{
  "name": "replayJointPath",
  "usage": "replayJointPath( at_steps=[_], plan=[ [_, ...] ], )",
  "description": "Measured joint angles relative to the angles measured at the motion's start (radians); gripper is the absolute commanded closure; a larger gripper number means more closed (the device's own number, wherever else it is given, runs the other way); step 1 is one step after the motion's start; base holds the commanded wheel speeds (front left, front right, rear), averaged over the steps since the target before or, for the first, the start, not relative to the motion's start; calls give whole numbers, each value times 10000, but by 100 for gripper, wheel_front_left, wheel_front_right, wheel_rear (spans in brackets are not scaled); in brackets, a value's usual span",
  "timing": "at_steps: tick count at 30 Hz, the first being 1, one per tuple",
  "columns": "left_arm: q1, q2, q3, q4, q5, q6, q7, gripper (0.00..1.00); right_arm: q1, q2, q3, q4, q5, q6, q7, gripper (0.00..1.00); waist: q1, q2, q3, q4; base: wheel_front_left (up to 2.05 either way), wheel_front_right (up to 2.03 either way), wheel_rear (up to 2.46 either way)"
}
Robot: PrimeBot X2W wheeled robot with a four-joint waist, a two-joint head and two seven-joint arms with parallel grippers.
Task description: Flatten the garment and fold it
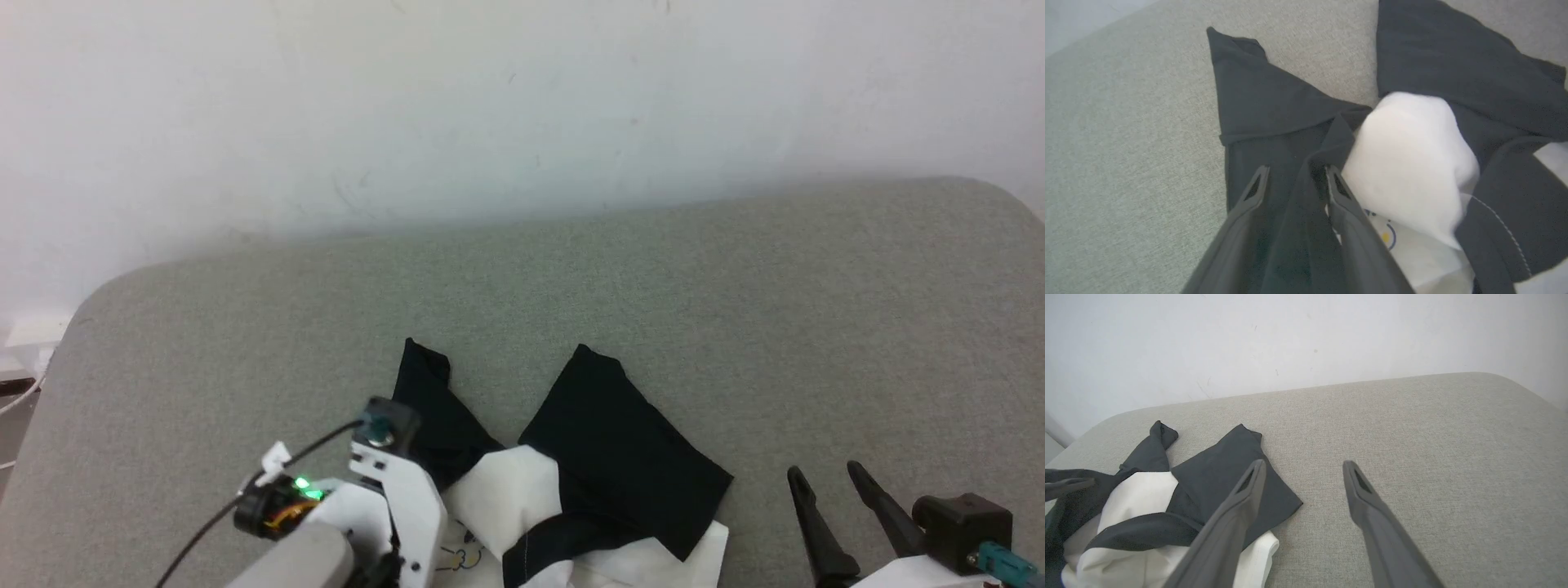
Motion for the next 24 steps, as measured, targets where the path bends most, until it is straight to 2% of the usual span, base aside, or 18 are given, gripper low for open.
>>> replayJointPath(
  at_steps=[1, 2, 8, 11, 13, 18, 24],
  plan=[
    [-4, 73, 125, -96, 31, 138, -182, 98, 10, 0, 10, -4, 4, 0, 23, 0, 0, 0, -11, 0, 0, 0, 0],
    [-4, 132, 291, -207, 44, 282, -466, 100, 24, 0, 8, -6, 19, 0, 29, 0, 0, 0, -19, 4, 0, 0, 0],
    [14, 525, 1743, -846, -2, 1290, -2113, 100, 96, 0, 12, -15, 107, 0, 33, 0, 0, 0, 2, 65, 0, 0, 0],
    [373, 915, 2433, -1143, -232, 1758, -2491, 100, 99, 0, 36, -13, 123, 0, 31, 0, 1, 0, 50, 92, 0, 0, 0],
    [816, 1028, 2522, -1336, -389, 1843, -2502, 100, 100, 2, 40, -12, 165, 0, 31, 0, 0, 0, 102, 122, 0, 0, 0],
    [1420, 874, 2592, -1810, -552, 2075, -2740, 100, 78, 2, 40, 2, 176, 0, 29, 0, 1, 0, 230, 127, 0, 0, 0],
    [1834, 846, 2706, -2054, -786, 2157, -2966, 100, 1, 2, 27, 15, 165, 0, 31, 0, 2, 0, 245, 75, 0, 0, 0]
  ],
)
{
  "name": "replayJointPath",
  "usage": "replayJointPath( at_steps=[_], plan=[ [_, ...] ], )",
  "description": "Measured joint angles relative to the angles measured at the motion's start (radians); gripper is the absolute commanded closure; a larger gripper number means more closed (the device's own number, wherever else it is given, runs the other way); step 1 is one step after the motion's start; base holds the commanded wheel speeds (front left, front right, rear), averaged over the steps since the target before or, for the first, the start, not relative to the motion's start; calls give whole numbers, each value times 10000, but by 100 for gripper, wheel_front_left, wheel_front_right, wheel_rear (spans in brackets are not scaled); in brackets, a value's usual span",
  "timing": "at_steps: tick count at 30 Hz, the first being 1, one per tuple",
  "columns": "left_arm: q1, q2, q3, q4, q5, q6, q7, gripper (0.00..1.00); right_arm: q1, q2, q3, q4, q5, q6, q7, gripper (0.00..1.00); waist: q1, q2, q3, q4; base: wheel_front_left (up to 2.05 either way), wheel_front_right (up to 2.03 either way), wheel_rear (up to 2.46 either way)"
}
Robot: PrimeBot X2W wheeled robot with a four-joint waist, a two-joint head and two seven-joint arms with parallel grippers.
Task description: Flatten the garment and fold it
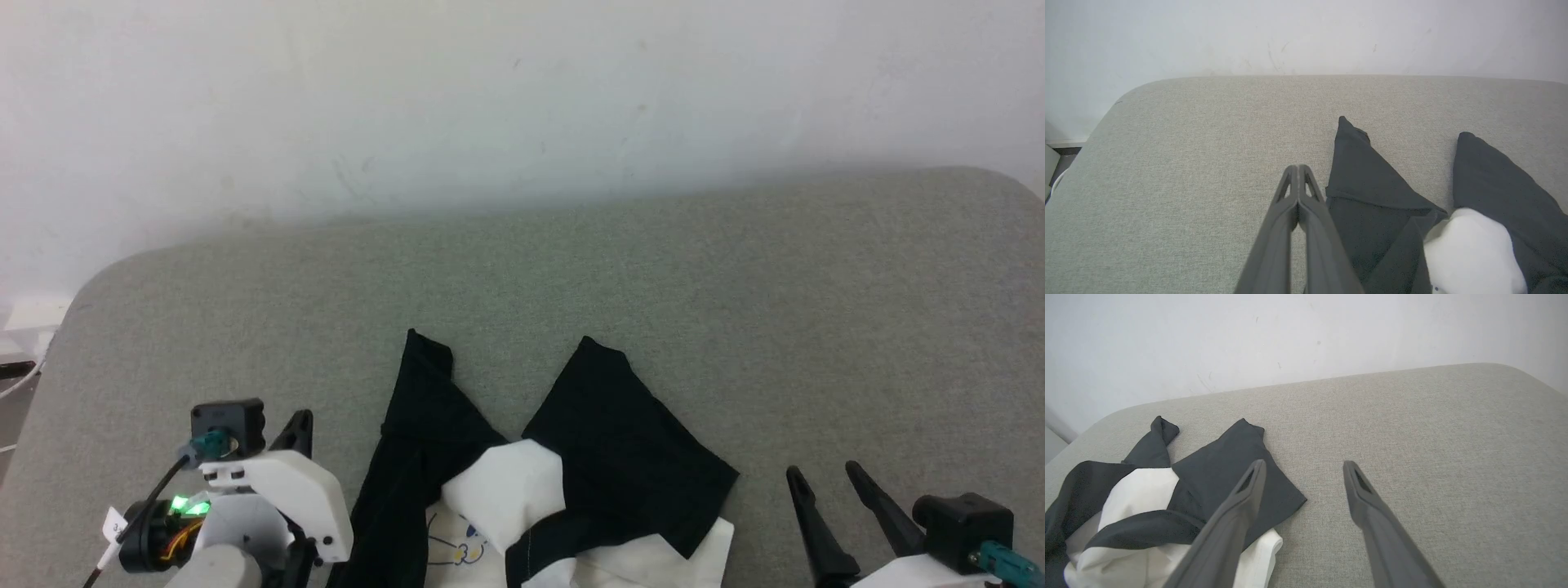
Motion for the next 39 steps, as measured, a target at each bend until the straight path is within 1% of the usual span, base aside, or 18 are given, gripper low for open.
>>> replayJointPath(
  at_steps=[2, 3, 4, 6, 7, 8, 11, 15, 18, 23, 24, 25, 26, 30, 32, 33, 36, 39],
  plan=[
    [18, 50, 21, -109, -10, -29, -4, 100, -17, -2, -27, 6, 0, 0, 0, 0, -1, 0, -19, -1, 0, 0, 0],
    [16, 84, 31, -174, -12, -113, -6, 100, -17, -2, -35, 10, 0, 0, -2, 0, -1, 0, -29, 2, 0, 0, 0],
    [1, 115, 12, -234, -29, -232, 6, 100, -17, -2, -36, 19, 0, 0, 0, 0, 0, 0, -38, 6, 0, 0, 0],
    [-72, 159, -151, -389, -169, -639, 247, 100, -19, 0, -25, 31, 0, 0, -2, 0, -1, 0, -57, 3, 0, 0, 0],
    [-151, 148, -337, -472, -255, -876, 441, 90, -19, 0, -15, 36, 0, 0, -2, 0, -1, 0, -71, -1, 0, 0, 0],
    [-247, 146, -493, -512, -259, -1068, 610, 0, -21, -2, 6, 42, 0, 0, 0, 0, -1, 0, -79, -15, 0, 0, 0],
    [-567, 90, -984, -571, -414, -1557, 1243, 0, -23, 0, 58, 50, 0, 0, -2, 0, -1, 0, -76, -81, 0, 0, 0],
    [-847, -100, -1645, -313, -401, -1979, 1881, 0, -25, -2, 94, 79, 2, 0, -4, 0, -1, 0, -17, -178, 0, 0, 0],
    [-1074, -232, -2056, 242, -211, -2115, 2232, 0, -38, -2, 115, 105, 2, 0, -8, 0, -1, 0, 72, -247, 0, 0, 0],
    [-1406, -368, -2232, 1325, 2, -2115, 2347, 0, -118, 0, 188, 174, 0, 0, -10, 0, 0, 0, 179, -382, 0, 0, 0],
    [-1445, -408, -2236, 1471, 15, -2115, 2320, 22, -125, -2, 186, 184, 0, 0, -8, 0, -1, 0, 190, -399, 0, 0, 0],
    [-1475, -449, -2226, 1599, 15, -2115, 2265, 69, -127, 0, 184, 198, 0, 0, -8, 0, 0, 0, 197, -416, 0, 0, 0],
    [-1521, -476, -2224, 1737, 23, -2117, 2207, 100, -127, 0, 182, 211, 2, 0, -8, 0, 0, 0, 192, -423, 0, 0, 0],
    [-1897, -487, -2029, 1962, 203, -2132, 1557, 100, -127, 0, 144, 236, 2, 0, -10, 0, 0, 0, 170, -383, 0, 0, 0],
    [-2169, -483, -1747, 1898, 316, -2098, 1012, 100, -127, 0, 127, 244, 2, 0, -12, 0, -1, 0, 153, -337, 0, 0, 0],
    [-2288, -479, -1547, 1824, 341, -2010, 748, 100, -126, -2, 119, 245, 2, 0, -12, 0, -1, 0, 143, -310, 0, 0, 0],
    [-2449, -345, -715, 1492, 309, -1519, 35, 100, -125, -2, 115, 249, 2, 0, -12, 0, 0, 0, 112, -226, 0, 0, 0],
    [-2080, 58, 305, 1185, -132, -788, -451, 100, -119, 0, 144, 251, 2, 0, -10, 0, -1, 0, 64, -184, 0, 0, 0]
  ],
)
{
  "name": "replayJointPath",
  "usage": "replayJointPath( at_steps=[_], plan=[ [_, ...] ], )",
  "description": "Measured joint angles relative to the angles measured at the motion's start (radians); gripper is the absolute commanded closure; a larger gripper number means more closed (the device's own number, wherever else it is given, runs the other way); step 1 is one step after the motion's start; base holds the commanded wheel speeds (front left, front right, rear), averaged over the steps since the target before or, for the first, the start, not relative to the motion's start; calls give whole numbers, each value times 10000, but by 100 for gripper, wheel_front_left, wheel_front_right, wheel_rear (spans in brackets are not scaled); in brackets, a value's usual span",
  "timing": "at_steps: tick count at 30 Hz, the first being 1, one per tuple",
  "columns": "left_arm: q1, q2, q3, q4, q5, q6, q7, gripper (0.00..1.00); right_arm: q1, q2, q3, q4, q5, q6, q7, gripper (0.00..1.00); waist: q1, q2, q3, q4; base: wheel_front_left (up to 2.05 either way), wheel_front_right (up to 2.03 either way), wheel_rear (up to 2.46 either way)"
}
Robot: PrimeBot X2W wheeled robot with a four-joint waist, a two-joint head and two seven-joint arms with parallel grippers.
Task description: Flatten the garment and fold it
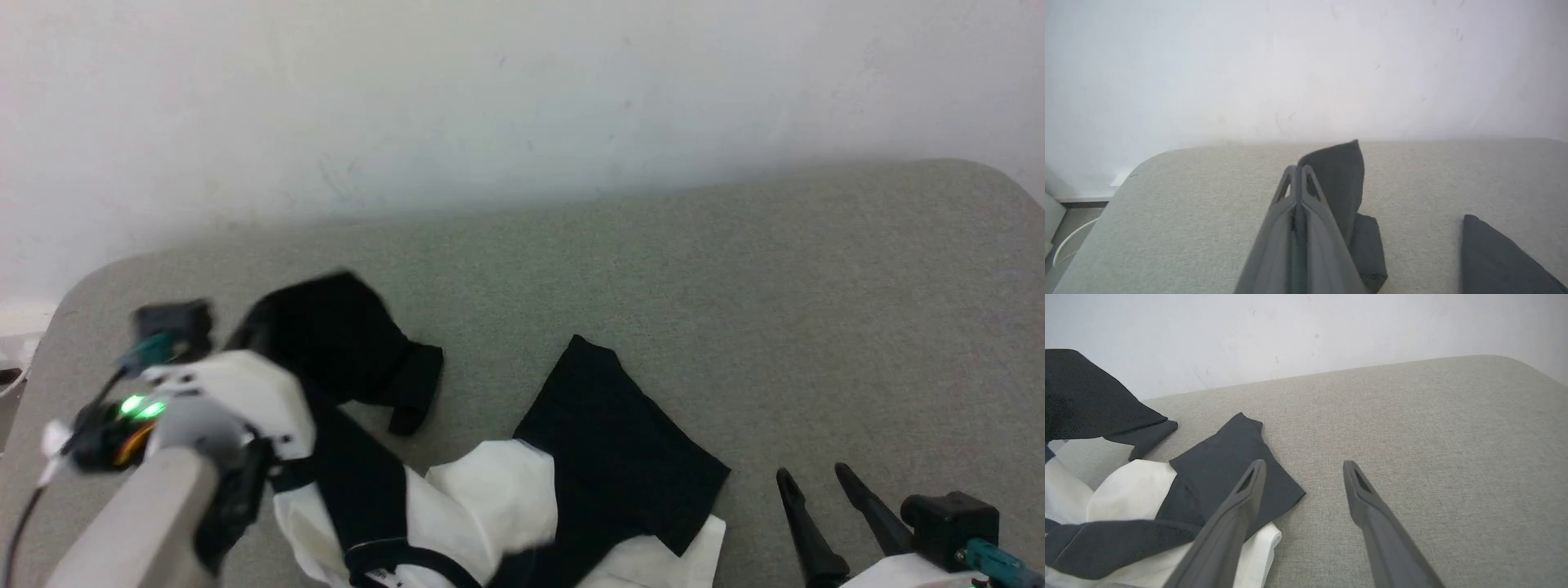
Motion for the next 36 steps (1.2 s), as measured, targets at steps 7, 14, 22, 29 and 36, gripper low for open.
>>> replayJointPath(
  at_steps=[7, 14, 22, 29, 36],
  plan=[
    [3447, 525, 1751, -357, -1331, 1607, -380, 100, 55, 0, -17, -2, 2, 0, 12, 0, 0, 0, -37, 65, 0, 0, 0],
    [4986, 303, 2082, -234, -1902, 1921, -566, 49, 79, 0, -84, -33, -8, 0, 98, 0, -1, 0, -4, 343, 0, 0, 0],
    [4778, -215, 2082, -127, -1816, 1058, -1896, 0, 81, -2, -105, -33, -88, 0, 117, 0, -1, 0, -230, 456, 0, 0, 0],
    [4578, -637, 2023, -757, -970, 378, -3340, 0, 117, -2, -184, 117, -94, 0, 261, 0, -1, 0, -559, 494, 0, 0, 0],
    [4578, -1294, 1873, -1894, 265, 238, -3509, 0, -706, -2, -13, 1639, 119, 0, 1344, 0, 0, 0, -412, 580, 0, 0, 0]
  ],
)
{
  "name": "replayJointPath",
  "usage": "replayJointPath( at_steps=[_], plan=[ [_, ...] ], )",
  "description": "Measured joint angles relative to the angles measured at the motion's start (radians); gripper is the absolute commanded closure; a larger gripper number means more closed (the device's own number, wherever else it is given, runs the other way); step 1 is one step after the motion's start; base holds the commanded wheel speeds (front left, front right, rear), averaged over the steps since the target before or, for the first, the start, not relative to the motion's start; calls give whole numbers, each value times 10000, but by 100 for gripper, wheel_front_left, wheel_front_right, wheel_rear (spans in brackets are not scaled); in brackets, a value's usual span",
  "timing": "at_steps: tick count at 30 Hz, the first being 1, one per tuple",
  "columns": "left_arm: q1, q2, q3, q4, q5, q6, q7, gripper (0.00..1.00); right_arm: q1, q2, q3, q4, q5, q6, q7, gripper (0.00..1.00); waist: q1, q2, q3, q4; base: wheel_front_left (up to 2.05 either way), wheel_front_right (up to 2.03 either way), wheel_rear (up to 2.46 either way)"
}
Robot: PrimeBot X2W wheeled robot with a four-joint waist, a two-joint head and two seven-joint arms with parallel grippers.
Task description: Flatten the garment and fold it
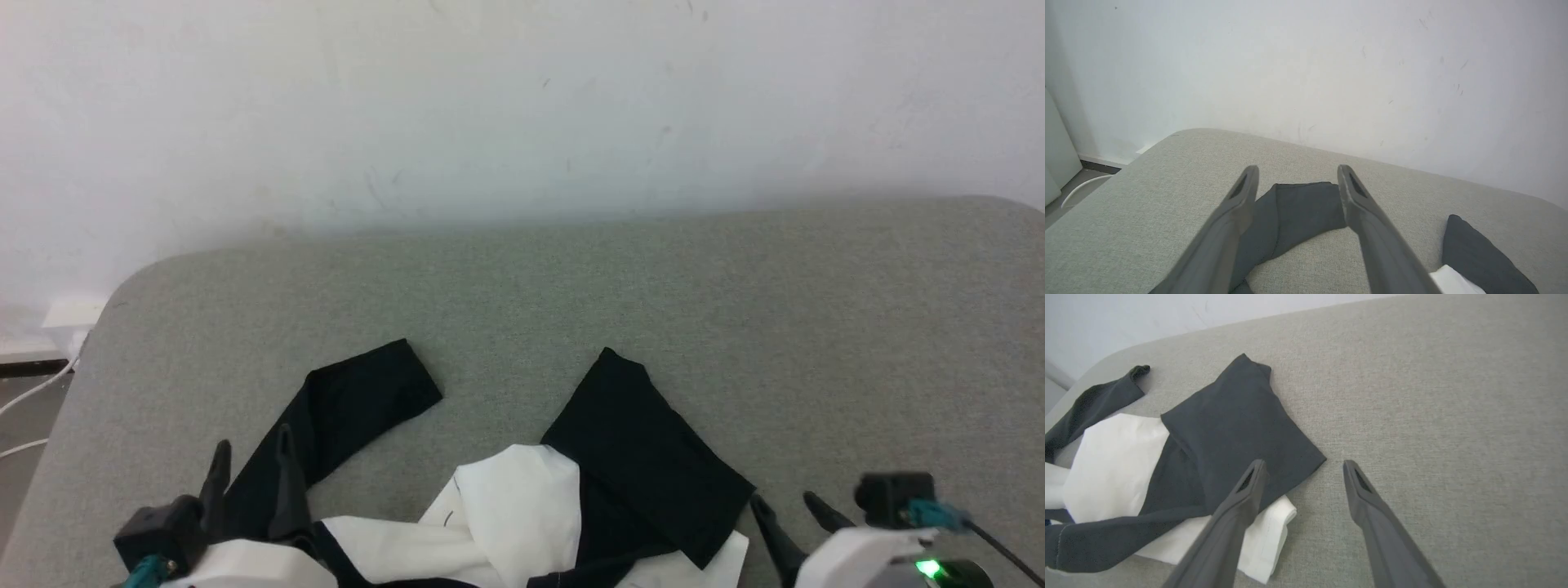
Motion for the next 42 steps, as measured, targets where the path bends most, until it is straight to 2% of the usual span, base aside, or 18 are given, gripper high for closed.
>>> replayJointPath(
  at_steps=[6, 13, 18, 19, 20, 21, 25, 28, 31, 33, 37, 42],
  plan=[
    [-11, -424, -165, -343, 581, -182, -2, 0, -1721, -219, 867, 1879, 685, 0, 1279, 0, 0, 0, 147, 314, 0, 0, 0],
    [-188, -671, -265, -290, 731, -332, -2, 0, -3283, -410, 2071, 3603, 1225, 0, 1868, 0, 0, 0, 398, 703, 0, 0, 0],
    [-483, -836, -322, -180, 777, -426, -2, 0, -4025, -472, 2828, 5118, 1854, -6, 2865, 0, 0, 0, 626, 945, 0, 0, 0],
    [-510, -859, -334, -136, 779, -435, -2, 0, -4211, -531, 2984, 5285, 1975, -6, 3137, 55, 0, 0, 654, 999, 0, 0, 0],
    [-530, -895, -347, -102, 780, -453, -2, 0, -4334, -573, 3045, 5409, 2136, -8, 3308, 82, -1, 0, 679, 1049, 0, 0, 0],
    [-542, -930, -349, -61, 782, -499, -2, 0, -4425, -606, 3087, 5507, 2328, -10, 3415, 100, -1, 0, 702, 1096, 0, 0, 0],
    [-568, -1014, -303, 50, 869, -508, -2, 0, -4635, -798, 3304, 5567, 2671, -8, 3085, 100, 0, 0, 752, 1164, 0, 0, 0],
    [-566, -1085, -219, 127, 876, -510, -2, 0, -4760, -957, 3243, 5522, 2581, 8, 2138, 100, 1, 0, 709, 1081, 0, 0, 0],
    [-565, -1112, -150, 169, 878, -533, -2, 0, -5251, -1285, 2721, 5252, 2343, 4, 1273, 100, 1, 0, 650, 938, 0, 0, 0],
    [-562, -1124, -107, 198, 917, -596, -2, 0, -5626, -1528, 2148, 4970, 2107, 6, 755, 100, 1, 0, 609, 826, 0, 0, 0],
    [-560, -1139, -81, 257, 949, -644, -2, 0, -5841, -1944, 736, 4784, 1806, 6, 575, 100, 1, 0, 532, 599, 0, 0, 0],
    [-557, -1202, -82, 364, 947, -688, -2, 0, -4815, -2188, -1473, 5168, 1283, 4, 543, 100, 0, 0, 440, 403, 0, 0, 0]
  ],
)
